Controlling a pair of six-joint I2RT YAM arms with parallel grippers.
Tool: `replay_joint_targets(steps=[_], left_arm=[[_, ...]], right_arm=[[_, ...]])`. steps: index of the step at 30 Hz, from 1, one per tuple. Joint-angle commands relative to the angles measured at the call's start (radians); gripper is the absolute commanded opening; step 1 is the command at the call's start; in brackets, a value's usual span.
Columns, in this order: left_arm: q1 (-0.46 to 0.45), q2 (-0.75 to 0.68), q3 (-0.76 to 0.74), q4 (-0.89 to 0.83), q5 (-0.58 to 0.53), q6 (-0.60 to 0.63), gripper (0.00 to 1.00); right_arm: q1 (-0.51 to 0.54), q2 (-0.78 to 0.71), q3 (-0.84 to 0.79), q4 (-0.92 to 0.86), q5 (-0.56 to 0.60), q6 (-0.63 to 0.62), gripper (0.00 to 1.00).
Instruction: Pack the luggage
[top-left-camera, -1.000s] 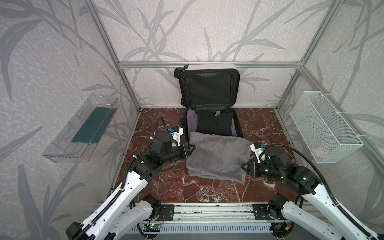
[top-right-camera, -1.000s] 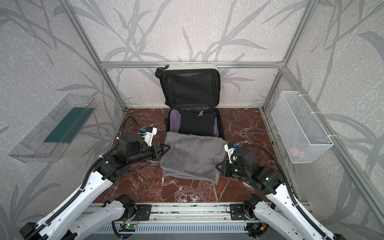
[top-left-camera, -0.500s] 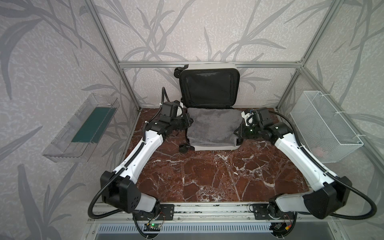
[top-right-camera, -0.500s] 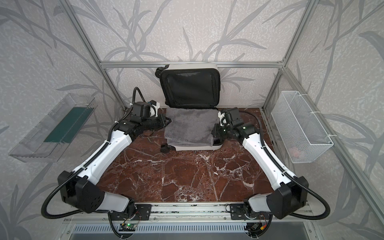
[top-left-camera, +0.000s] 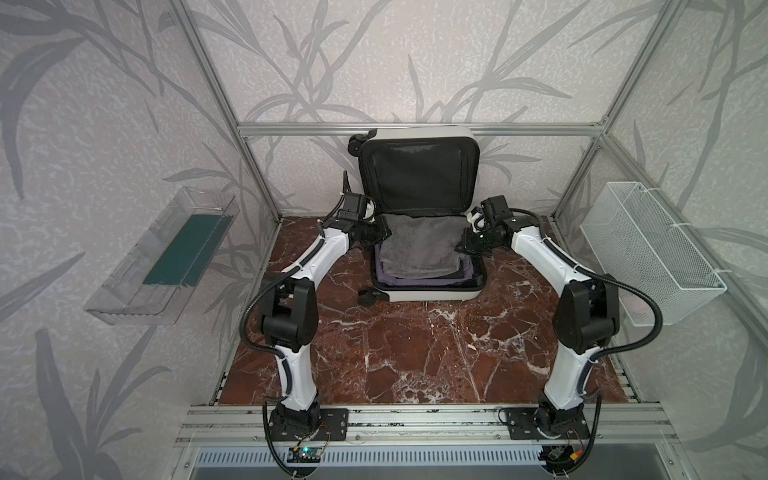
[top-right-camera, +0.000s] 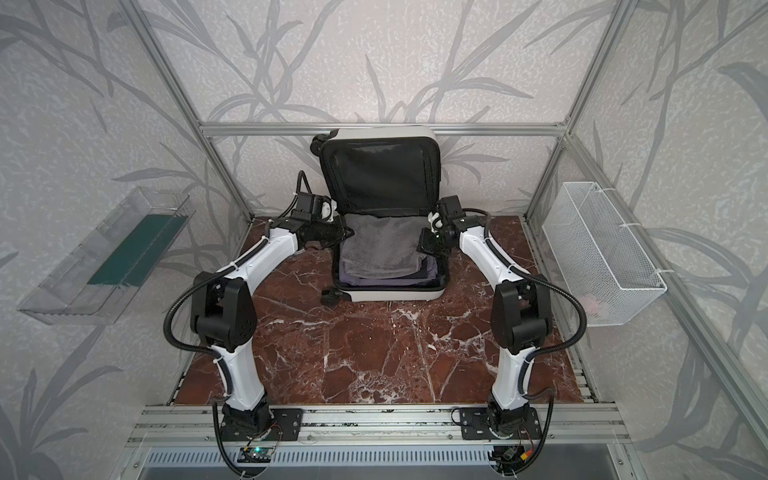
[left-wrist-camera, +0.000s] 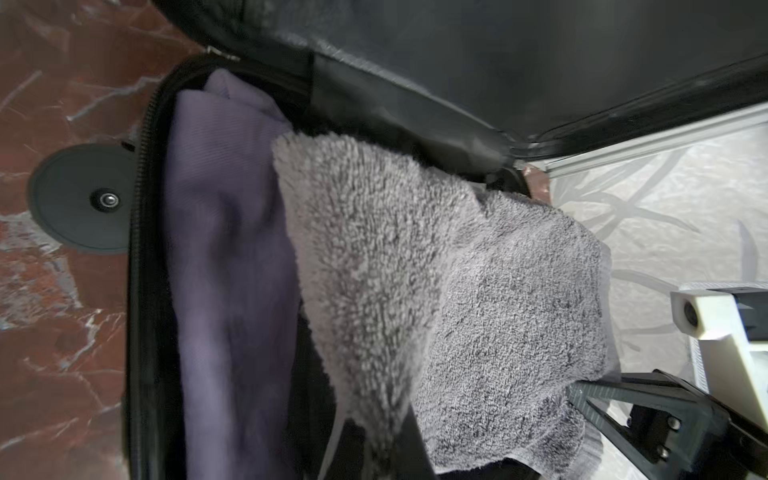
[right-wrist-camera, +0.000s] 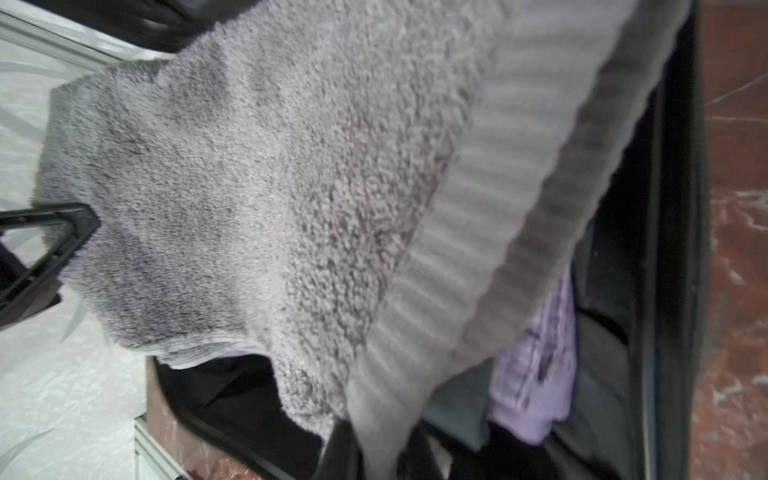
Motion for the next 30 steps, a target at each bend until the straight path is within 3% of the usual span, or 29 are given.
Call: replay_joint_targets(steps=[1, 3, 5, 7, 9, 12, 16, 22, 30], left_arm=[[0.010, 0.028, 0.065, -0.026, 0.003, 0.046, 0.00], [0.013, 0.044, 0.071, -0.042, -0.010, 0.060, 0.00], [0.019, 0.051, 0.078, -0.062, -0.020, 0.075, 0.04], [0.025, 0.046, 0.079, -0.076, -0.023, 0.086, 0.21], [0.028, 0.030, 0.075, -0.085, -0.025, 0.094, 0.40], [0.030, -0.008, 0.077, -0.100, -0.036, 0.108, 0.61], [0.033, -0.079, 0.089, -0.107, -0.035, 0.112, 0.73], [0.015, -0.112, 0.121, -0.068, 0.042, 0.046, 0.79], [-0.078, -0.026, 0.084, -0.025, 0.043, 0.029, 0.80]], right_arm=[[-0.020, 0.035, 0.035, 0.005, -0.005, -0.017, 0.01], [-0.031, 0.061, 0.041, 0.008, -0.001, -0.018, 0.10], [-0.039, 0.080, 0.054, -0.012, 0.001, -0.031, 0.33], [-0.041, 0.073, 0.060, -0.035, 0.018, -0.051, 0.50], [-0.044, 0.041, 0.047, -0.040, 0.034, -0.058, 0.57], [-0.054, -0.027, 0.022, -0.040, 0.045, -0.059, 0.60], [-0.060, -0.122, -0.003, -0.040, 0.061, -0.055, 0.60], [-0.053, -0.180, -0.045, 0.049, -0.006, 0.027, 0.57], [-0.018, -0.089, -0.093, 0.182, -0.033, 0.102, 0.56]])
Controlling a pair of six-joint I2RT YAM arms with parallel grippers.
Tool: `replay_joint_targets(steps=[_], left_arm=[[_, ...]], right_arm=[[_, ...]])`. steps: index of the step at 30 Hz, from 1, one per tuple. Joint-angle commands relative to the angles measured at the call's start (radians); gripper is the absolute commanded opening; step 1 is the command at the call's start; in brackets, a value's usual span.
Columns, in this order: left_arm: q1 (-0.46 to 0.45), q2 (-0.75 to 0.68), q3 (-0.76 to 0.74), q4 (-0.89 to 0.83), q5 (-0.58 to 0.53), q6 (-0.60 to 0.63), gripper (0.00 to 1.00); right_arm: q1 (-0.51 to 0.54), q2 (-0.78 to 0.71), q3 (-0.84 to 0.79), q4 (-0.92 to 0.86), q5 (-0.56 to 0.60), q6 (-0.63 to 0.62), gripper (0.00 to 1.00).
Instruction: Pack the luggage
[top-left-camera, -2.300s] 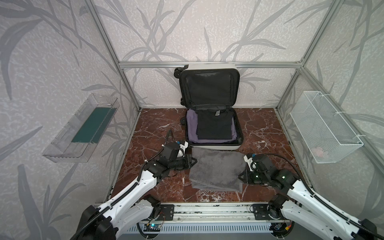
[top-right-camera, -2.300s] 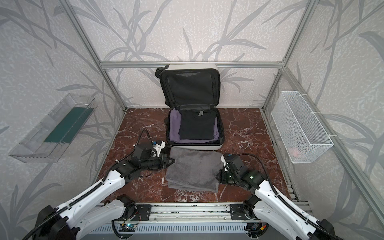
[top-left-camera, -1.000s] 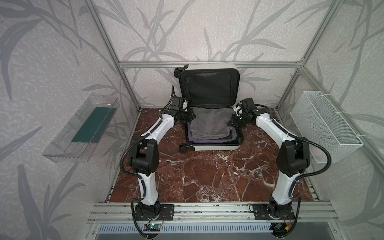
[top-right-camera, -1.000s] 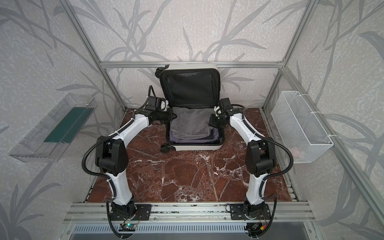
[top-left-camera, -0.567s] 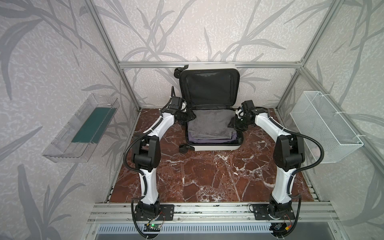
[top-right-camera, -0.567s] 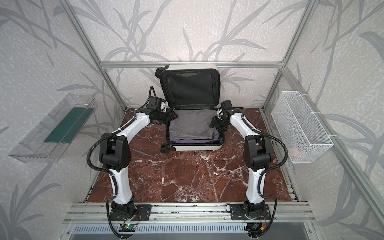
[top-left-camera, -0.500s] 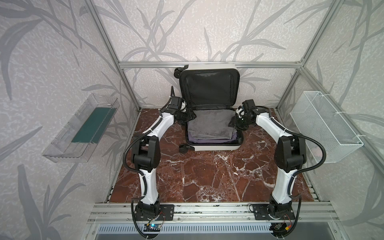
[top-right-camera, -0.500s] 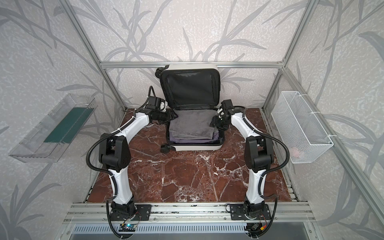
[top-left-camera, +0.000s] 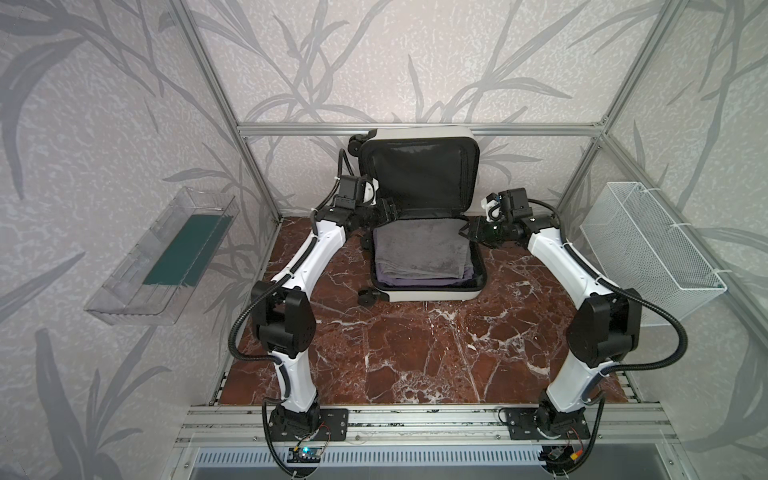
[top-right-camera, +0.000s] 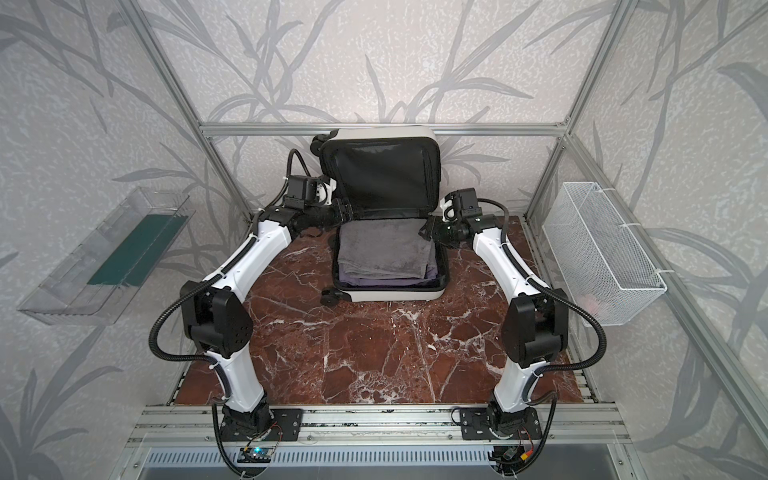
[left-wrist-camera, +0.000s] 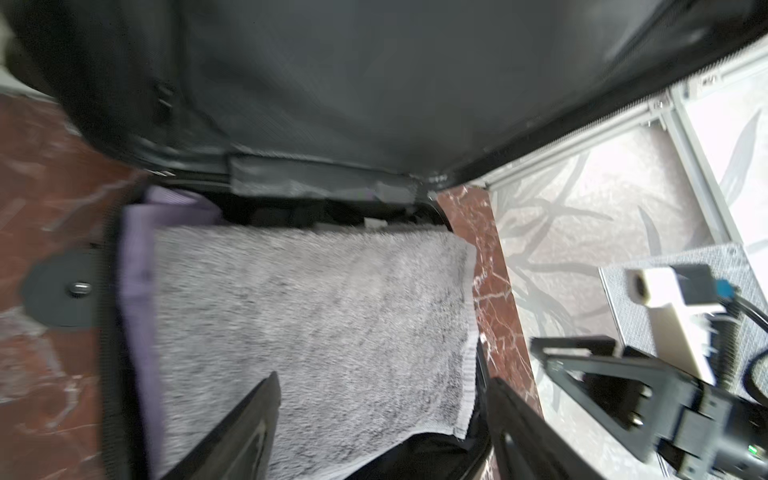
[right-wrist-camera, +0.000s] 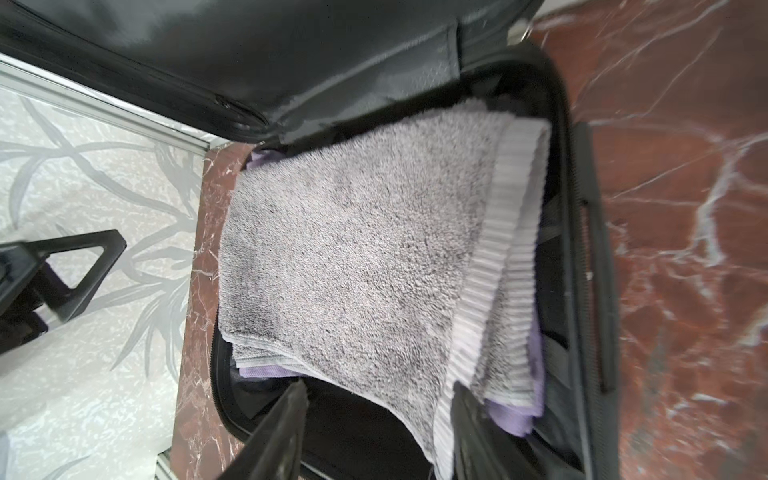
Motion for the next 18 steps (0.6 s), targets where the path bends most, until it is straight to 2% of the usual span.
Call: replay_joint_targets(steps=[1, 6, 11, 14, 18], left_arm=[[-0.026, 0.047, -0.061, 0.026, 0.005, -0.018, 0.80], [-0.026, 0.044, -0.212, 0.091, -0.037, -0.017, 0.80], [-0.013, 0.020, -0.318, 0.116, -0.073, -0.006, 0.81], [-0.001, 0.006, -0.324, 0.113, -0.067, -0.007, 0.82], [0.000, -0.035, -0.256, 0.069, -0.049, 0.010, 0.83]], right_arm=[[0.010, 0.062, -0.041, 0.076, -0.019, 0.047, 0.56], [0.010, 0.156, -0.078, 0.113, -0.060, 0.053, 0.55], [0.010, 0.181, -0.104, 0.132, -0.099, 0.051, 0.55], [0.008, 0.163, -0.090, 0.116, -0.114, 0.035, 0.57], [0.007, 0.109, -0.055, 0.081, -0.136, 0.014, 0.60]])
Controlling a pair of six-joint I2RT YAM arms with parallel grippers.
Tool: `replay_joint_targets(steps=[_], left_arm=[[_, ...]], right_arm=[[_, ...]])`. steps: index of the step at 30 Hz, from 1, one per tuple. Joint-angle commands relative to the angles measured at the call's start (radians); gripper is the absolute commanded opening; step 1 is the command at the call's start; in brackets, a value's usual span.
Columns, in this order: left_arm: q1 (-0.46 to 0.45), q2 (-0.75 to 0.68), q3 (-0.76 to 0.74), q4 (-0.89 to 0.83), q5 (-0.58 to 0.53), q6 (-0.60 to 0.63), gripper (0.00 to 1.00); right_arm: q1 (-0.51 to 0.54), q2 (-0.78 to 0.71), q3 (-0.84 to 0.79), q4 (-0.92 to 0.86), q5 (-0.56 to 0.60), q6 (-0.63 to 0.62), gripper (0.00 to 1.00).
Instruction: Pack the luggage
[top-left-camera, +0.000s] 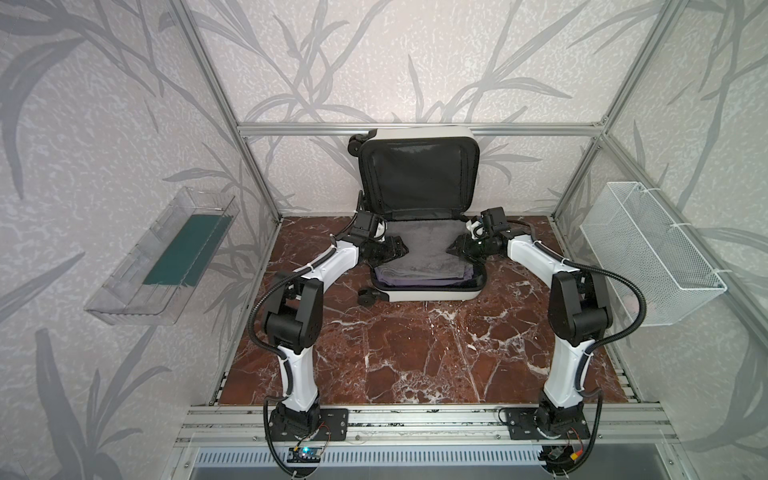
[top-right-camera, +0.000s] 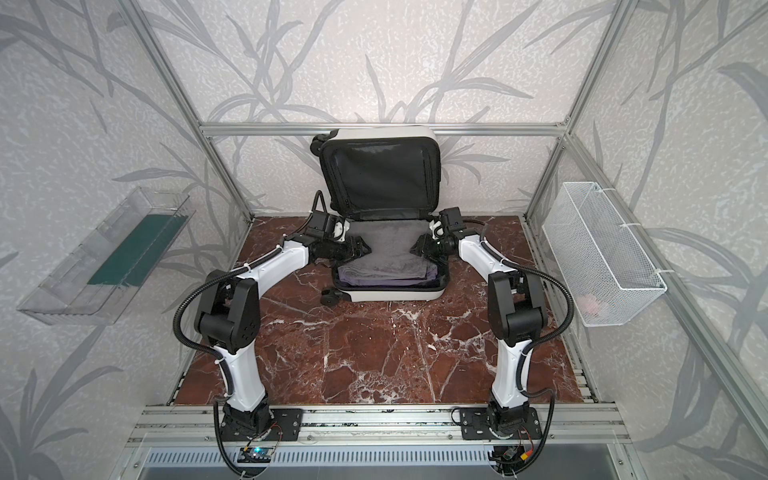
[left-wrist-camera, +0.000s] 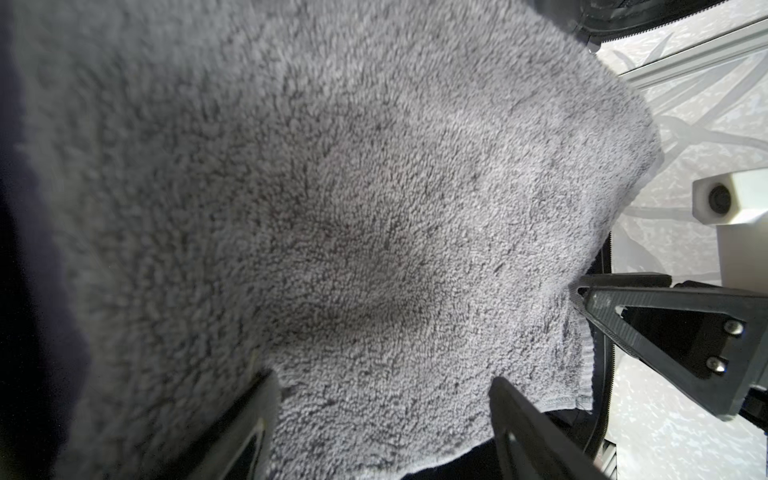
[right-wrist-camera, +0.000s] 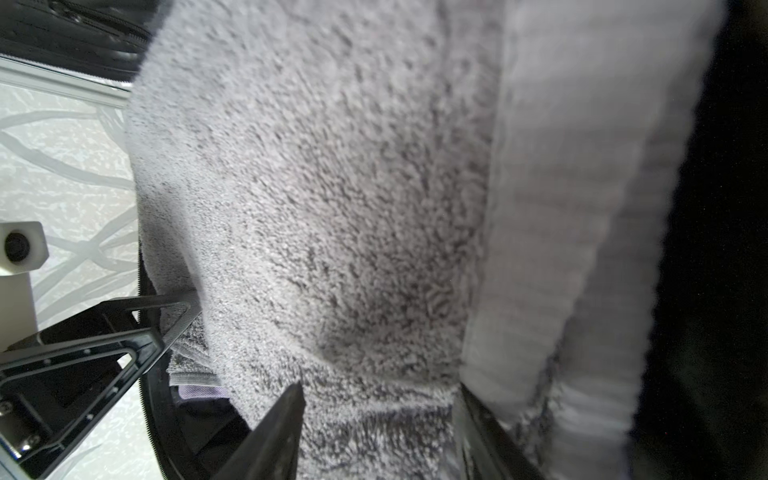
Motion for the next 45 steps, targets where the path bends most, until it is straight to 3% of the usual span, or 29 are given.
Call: replay_joint_targets(steps=[1, 7, 17, 26, 35, 45], left_arm=[[0.014, -0.079, 0.077, -0.044, -0.010, 0.028, 0.83], [0.018, -0.167, 0.200, -0.115, -0.059, 0.102, 0.89], [0.071, -0.170, 0.358, -0.137, -0.235, 0.234, 0.99], [0.215, -0.144, 0.304, 0.093, -0.164, 0.110, 0.99], [0.240, -0.082, 0.302, 0.187, -0.092, 0.174, 0.99], [0.242, 0.050, 0.420, 0.203, -0.041, 0.208, 0.80]], right_arm=[[0.001, -0.073, 0.037, -0.054, -0.041, -0.029, 0.61], [0.001, -0.209, 0.031, -0.072, -0.061, -0.037, 0.68], [-0.001, -0.466, -0.154, 0.005, -0.004, -0.006, 0.87], [-0.036, -0.610, -0.325, 0.037, 0.012, 0.002, 0.97], [-0.043, -0.639, -0.414, 0.074, 0.008, 0.020, 0.99], [-0.043, -0.624, -0.428, 0.092, -0.019, 0.037, 1.00]])
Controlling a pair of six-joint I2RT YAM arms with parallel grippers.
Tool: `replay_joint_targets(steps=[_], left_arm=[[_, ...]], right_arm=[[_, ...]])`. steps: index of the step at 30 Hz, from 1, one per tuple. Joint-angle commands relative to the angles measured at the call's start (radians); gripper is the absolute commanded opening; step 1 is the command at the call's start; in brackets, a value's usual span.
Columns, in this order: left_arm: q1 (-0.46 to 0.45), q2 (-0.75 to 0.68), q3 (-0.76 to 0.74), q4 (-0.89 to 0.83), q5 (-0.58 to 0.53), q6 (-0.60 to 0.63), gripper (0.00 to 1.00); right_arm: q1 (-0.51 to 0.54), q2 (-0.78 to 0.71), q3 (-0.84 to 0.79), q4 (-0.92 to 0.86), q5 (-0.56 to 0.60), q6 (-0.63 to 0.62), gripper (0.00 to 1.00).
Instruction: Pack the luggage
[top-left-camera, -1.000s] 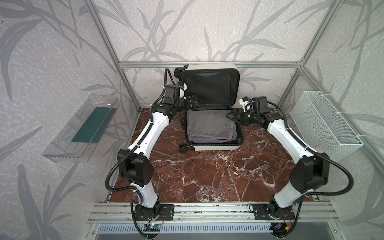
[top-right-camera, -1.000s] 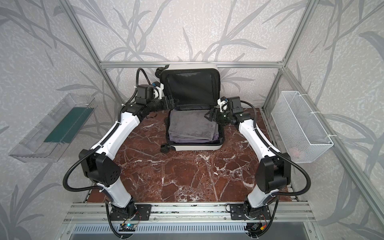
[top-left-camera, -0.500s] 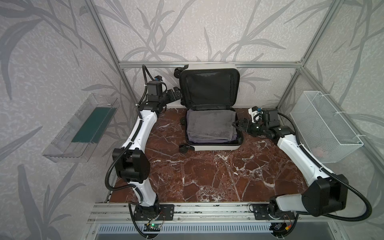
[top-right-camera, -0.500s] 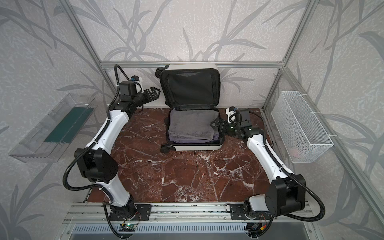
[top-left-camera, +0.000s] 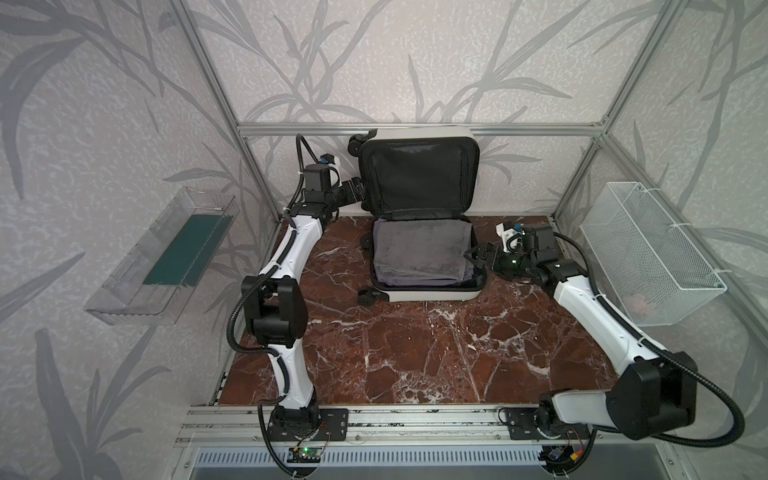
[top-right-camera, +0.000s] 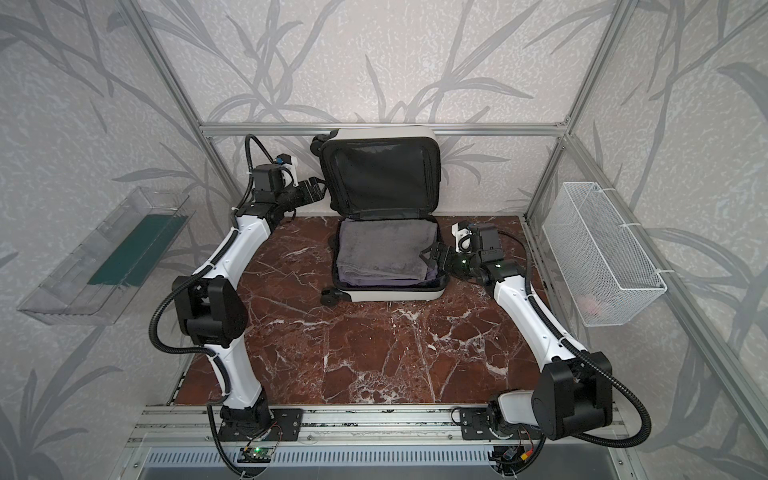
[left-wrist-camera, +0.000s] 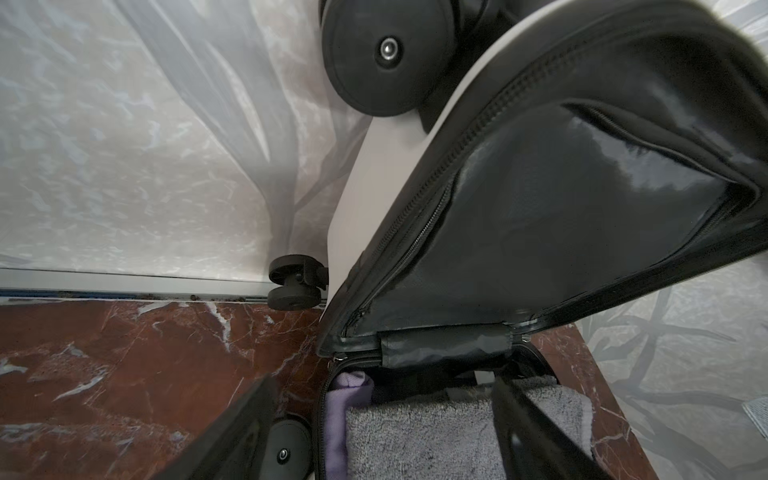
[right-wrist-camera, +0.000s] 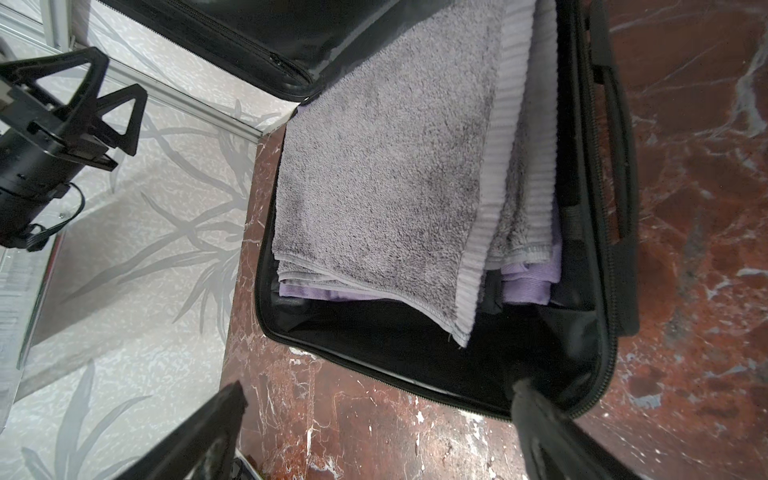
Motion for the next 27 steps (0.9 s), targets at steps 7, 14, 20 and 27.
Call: replay_joint_targets(steps=[7, 14, 20, 27], left_arm=[[0.001, 0.084, 0.091, 0.098, 0.061, 0.018, 0.77], [0.001, 0.159, 0.157, 0.133, 0.089, 0.007, 0.73], [0.002, 0.200, 0.186, 0.210, 0.125, -0.030, 0.58], [0.002, 0.229, 0.199, 0.316, 0.203, -0.093, 0.38]], right_arm=[[-0.003, 0.018, 0.003, 0.011, -0.019, 0.008, 0.98], [-0.003, 0.067, 0.026, 0.001, -0.032, 0.012, 0.97], [-0.003, 0.085, 0.028, -0.003, -0.026, 0.011, 0.97], [-0.003, 0.083, 0.015, -0.004, -0.016, 0.011, 0.96]])
